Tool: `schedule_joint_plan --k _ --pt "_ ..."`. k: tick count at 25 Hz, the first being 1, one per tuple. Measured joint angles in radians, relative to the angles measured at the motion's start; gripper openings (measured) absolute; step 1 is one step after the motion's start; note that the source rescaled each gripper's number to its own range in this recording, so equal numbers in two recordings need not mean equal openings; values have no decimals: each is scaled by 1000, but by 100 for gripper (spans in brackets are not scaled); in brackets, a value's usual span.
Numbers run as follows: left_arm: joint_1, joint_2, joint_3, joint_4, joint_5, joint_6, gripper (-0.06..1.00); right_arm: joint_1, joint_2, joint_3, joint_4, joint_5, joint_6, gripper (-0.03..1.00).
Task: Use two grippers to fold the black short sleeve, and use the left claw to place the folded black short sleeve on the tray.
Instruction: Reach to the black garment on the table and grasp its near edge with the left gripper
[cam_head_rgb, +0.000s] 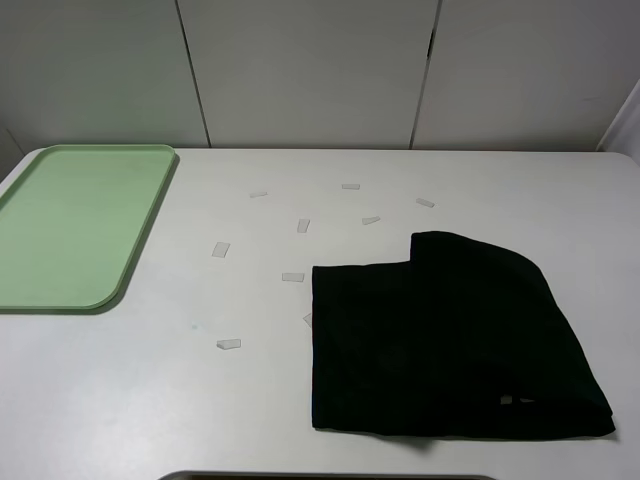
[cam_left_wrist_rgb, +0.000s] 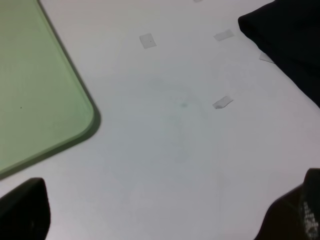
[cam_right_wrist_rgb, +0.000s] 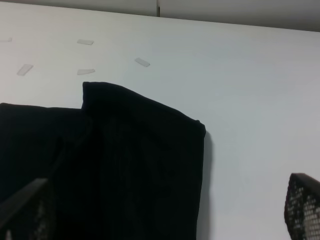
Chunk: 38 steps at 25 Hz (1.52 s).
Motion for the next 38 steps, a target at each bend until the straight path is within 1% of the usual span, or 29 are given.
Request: schedule_joint_plan --k 13,16,18,21,23,24,26,28,30,31,32,33,36,38 --pt "0 0 0 0 0 -1 100 0 0 0 0 0 0 100" --pt "0 0 0 -11 0 -3 100 0 0 0 0 0 0 100" --pt "0 0 0 -14 0 -20 100 0 0 0 0 0 0 100" --pt "0 33 -8 -16 -5 -82 99 0 0 0 0 0 0 100" --pt "0 103 -19 -36 -57 -131 99 0 0 0 0 0 0 100" --pt "0 152 -23 -65 -96 -142 99 0 0 0 0 0 0 100" --pt "0 257 -28 -127 -212 -143 99 0 0 0 0 0 0 100" --pt "0 387 -36 -217 -326 -107 99 0 0 0 0 0 0 100" --pt "0 514 -55 -317 -426 -28 99 0 0 0 0 0 0 100" --pt "0 585 -68 -378 -458 10 99 0 0 0 0 0 0 100" --pt "0 654 -81 -441 -487 70 99 0 0 0 0 0 0 100" --pt "0 711 -98 -492 -509 127 99 0 0 0 0 0 0 100" --pt "0 901 -141 -680 -548 281 98 0 0 0 0 0 0 100" --pt "0 1005 -164 -783 -564 369 98 0 0 0 0 0 0 100"
